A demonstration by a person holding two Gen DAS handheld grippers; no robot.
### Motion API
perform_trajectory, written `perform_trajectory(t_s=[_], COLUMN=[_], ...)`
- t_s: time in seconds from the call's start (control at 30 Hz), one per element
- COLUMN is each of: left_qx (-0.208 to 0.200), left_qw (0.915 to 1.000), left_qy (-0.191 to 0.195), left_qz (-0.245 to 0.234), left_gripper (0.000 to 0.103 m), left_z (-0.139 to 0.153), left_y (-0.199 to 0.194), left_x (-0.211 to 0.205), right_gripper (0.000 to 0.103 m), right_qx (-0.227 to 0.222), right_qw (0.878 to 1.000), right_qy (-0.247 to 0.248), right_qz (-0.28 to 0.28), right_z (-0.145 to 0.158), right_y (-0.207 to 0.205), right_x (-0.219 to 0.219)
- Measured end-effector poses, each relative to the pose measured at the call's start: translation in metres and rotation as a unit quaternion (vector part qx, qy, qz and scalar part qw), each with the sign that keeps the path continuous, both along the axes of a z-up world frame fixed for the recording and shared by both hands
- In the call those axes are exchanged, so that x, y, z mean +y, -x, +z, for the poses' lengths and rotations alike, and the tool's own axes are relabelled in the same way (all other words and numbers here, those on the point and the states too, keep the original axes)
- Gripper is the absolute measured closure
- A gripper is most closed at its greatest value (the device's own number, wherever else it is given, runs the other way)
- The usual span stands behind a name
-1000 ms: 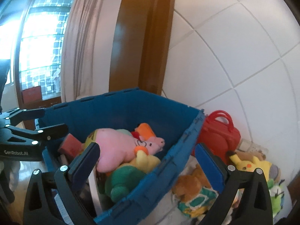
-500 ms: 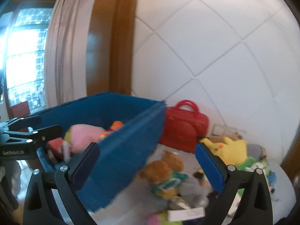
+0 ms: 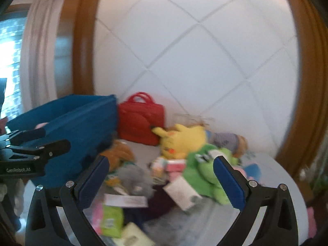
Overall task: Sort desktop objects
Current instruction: 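Move both tools back over the table toward the green frog plush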
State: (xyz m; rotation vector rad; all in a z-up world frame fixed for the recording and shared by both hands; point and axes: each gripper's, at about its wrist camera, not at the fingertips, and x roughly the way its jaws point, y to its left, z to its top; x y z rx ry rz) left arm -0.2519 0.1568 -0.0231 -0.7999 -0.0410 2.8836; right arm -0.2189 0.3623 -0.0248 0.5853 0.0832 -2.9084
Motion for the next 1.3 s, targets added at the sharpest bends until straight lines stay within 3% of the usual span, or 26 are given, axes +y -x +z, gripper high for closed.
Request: perform_trajectory(t_s=[0.3,0.53,0.7,0.9,1.13,1.3], left_qx=[-0.005,-0.031,-0.045,-0.067,-0.088,-0.090], left_qw=[0.9954,0.9906,0.9901,0.9897,0.9877,0.9836], left_qy=[0.002,0.006,0.013,0.020,0.051,0.094], left_qz=[-0.096,-0.133,-0.132,-0.125,-0.119,-0.125], left_gripper=[0.000,0.000,0.000,0.000,0.000,0.000], left_z=[-0.008,-0.032,-0.047,-0.071,-0.099,-0.116], left_y=[0.027,0.052,0.076,0.120,0.182,0.223], left_x=[0.070,0.100,0.126,0.171,0.232,0.273], right_gripper=[0.000,0.000,0.000,0.000,0.000,0.000], right_qx=[-0.012,-0.044,-0.068,-0.117,-0.168,-0.191], right_qw=[0.996,0.991,0.986,0.982,0.973,0.963], right_qy=[0.009,0.014,0.018,0.021,0.055,0.114], right_qz=[-0.091,-0.129,-0.154,-0.145,-0.149,-0.152], right_z=[-0.006,-0.031,-0.049,-0.089,-0.136,-0.164], right_y=[-0.008,0.010,0.023,0.072,0.126,0.160], right_x=[0.065,0.100,0.125,0.167,0.222,0.262])
